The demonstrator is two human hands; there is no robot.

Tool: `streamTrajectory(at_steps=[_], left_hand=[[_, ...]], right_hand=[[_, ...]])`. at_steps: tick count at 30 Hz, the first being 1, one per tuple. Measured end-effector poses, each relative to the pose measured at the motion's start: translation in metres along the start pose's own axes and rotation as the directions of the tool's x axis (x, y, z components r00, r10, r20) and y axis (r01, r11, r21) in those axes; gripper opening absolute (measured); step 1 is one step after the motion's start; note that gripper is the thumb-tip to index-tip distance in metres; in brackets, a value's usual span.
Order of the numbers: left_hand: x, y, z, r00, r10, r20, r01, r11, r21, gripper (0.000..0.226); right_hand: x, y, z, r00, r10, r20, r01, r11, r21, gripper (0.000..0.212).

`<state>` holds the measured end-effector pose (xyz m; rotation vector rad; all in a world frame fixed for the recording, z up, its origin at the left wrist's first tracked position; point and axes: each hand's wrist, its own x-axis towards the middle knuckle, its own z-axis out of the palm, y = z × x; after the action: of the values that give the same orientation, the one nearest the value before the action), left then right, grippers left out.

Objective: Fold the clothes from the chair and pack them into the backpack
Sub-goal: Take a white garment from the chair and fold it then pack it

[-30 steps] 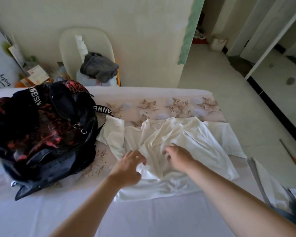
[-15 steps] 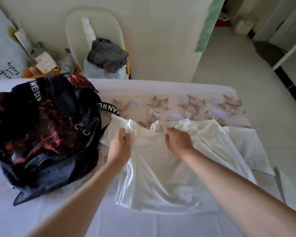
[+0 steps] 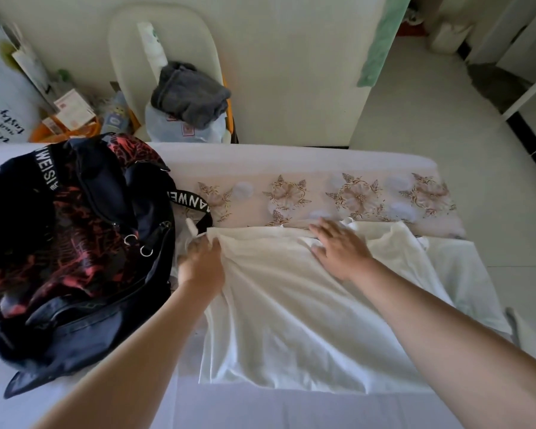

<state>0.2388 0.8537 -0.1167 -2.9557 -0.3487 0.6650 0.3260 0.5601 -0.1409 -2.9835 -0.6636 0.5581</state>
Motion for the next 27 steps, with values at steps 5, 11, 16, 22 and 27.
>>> streamTrajectory(at_steps=[5,11,16,22,27], left_hand=[[0.014,0.022,-0.018,0.922,0.076,-0.38,-0.15,0.974,-0.169,0.048],[0.041,0.032,-0.024,0.879,0.431,-0.202,-0.444,0.895,-0.025,0.037],[0.053,0.013,-0.027,0.92,0.362,-0.148,-0.358,0.932,0.054,0.02],[0.063,0.005,-0.03,0.791,0.287,-0.541,-0.386,0.919,-0.078,0.014],[0.067,0.025,-0.022,0.858,0.112,-0.501,-0.194,0.974,-0.115,0.012]], right_hand=[[-0.001,0.003,-0.005,0.983,-0.015,-0.182,0.048,0.983,0.179,0.043],[-0.01,0.019,-0.005,0.932,0.011,-0.363,0.048,0.987,0.153,0.019],[-0.02,0.039,0.001,0.952,-0.07,-0.298,0.116,0.983,0.141,0.027],[-0.014,0.044,-0.007,0.85,0.138,-0.509,-0.061,0.984,0.167,0.011],[-0.001,0.044,-0.015,0.824,0.358,-0.439,-0.367,0.928,0.069,0.012]])
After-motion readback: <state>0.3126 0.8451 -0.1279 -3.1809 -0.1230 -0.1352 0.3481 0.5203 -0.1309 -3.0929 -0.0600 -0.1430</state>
